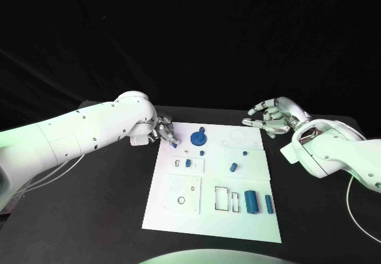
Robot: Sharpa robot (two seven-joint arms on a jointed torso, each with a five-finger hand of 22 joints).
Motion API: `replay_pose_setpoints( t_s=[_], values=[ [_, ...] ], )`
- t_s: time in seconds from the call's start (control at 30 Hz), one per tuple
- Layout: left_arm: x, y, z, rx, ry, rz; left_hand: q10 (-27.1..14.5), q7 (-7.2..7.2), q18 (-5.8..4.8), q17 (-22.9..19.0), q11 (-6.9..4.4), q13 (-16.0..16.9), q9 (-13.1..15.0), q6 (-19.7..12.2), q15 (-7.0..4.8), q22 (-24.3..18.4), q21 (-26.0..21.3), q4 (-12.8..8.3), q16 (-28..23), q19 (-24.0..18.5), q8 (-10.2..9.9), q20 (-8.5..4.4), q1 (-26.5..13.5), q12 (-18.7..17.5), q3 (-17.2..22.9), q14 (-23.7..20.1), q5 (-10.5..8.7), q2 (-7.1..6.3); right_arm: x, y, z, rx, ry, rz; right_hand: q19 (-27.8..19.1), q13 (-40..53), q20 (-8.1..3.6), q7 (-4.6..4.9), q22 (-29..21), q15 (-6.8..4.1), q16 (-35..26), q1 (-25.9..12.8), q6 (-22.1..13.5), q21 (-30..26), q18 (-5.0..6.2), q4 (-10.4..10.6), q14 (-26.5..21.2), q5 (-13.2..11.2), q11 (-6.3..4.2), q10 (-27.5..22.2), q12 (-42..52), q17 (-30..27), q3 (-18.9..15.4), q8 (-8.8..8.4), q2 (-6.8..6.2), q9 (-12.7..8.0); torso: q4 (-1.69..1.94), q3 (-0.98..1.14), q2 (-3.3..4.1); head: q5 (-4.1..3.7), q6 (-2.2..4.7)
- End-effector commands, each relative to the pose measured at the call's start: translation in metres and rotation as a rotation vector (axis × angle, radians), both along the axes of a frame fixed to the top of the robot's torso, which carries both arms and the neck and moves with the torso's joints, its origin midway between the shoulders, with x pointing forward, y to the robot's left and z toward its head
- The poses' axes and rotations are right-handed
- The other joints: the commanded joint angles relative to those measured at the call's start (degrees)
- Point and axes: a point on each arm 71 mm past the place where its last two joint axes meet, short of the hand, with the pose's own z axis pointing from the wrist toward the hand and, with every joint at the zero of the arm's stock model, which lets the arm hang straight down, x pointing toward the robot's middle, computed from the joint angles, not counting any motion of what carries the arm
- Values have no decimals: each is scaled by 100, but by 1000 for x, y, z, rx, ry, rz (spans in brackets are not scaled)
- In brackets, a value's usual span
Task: Assemble the parts on the task board
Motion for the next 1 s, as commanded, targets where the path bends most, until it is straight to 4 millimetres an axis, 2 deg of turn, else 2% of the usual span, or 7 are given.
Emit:
replay_pose_setpoints(
  t_s=[0.03, 0.07, 0.17, 0.37, 0.7, 1.0],
  values=[
    [-2, -3, -1, -42, 26, 4, -13, 33, -7, 560, -29, -17, 45, -90, -31, 16, 16, -220, 5, -10, 36, -52, 349, -19, 432, 338, -49, 71, 0, 1, 0, -3, -7, 7, -38, -9, 1, -10, -5, -15, -29, -20, -32, -18, 72, -9, 139, -5, 10, -38, -20, -5, -22, 28, 22, 7, -4, 2, 0, 3, 3],
    [-2, -2, -1, -47, 27, 6, -2, 70, -9, 562, 3, -30, 84, -109, -13, 24, 22, -301, 6, -11, 72, -44, 366, -27, 747, 339, -57, 18, 0, 1, 0, -3, -7, 7, -38, -9, 1, -10, -5, -15, -29, -20, -32, -18, 72, -9, 139, -5, 10, -38, -20, -5, -22, 28, 22, 7, -2, 1, 1, 4, 3],
    [-2, -2, 0, -63, 29, 13, 15, 73, -9, 565, 15, -48, 145, -130, 4, 39, 31, -418, 8, -11, 128, -29, 288, -31, 1127, 341, -61, -90, 0, 1, 0, -3, -8, 7, -38, -9, 1, -10, -5, -15, -29, -20, -32, -18, 72, -9, 139, -5, 10, -38, -20, -5, -22, 28, 22, 7, -1, 0, 0, 5, 7],
    [-6, 1, 1, -113, 28, 39, 75, 76, -20, 625, 11, -29, 233, -114, 0, 116, 76, -640, 34, 36, 216, -30, 120, -6, 1644, 364, -60, -203, 0, 1, 0, -2, -8, 7, -38, -9, 1, -10, -5, -15, -29, -20, -32, -18, 72, -9, 139, -5, 10, -38, -20, -5, -22, 28, 22, 7, 1, 0, 0, 13, 13],
    [-26, 6, 9, -216, 39, 55, 179, 55, -39, 698, -12, 44, 293, -64, -23, 225, 138, -814, 65, 116, 281, -48, -86, 52, 1984, 393, -46, -291, 0, 0, 0, -7, -12, 6, -38, -9, 1, -10, -5, -15, -29, -20, -32, -18, 72, -9, 139, -5, 10, -38, -20, -5, -22, 28, 22, 7, 8, 0, -7, 26, 10],
    [-41, 7, 11, -213, 16, 30, 235, 35, -48, 710, -33, 83, 333, -20, -42, 279, 170, -958, 70, 153, 329, -67, -244, 79, 2230, 400, -32, -377, 0, -1, -1, -8, -13, 5, -42, -12, -1, -13, -31, -17, -40, -17, -30, -57, 77, -10, 140, -7, 8, -34, -18, -15, -20, 41, 34, 9, 11, -1, -11, 68, 1]
  ],
)
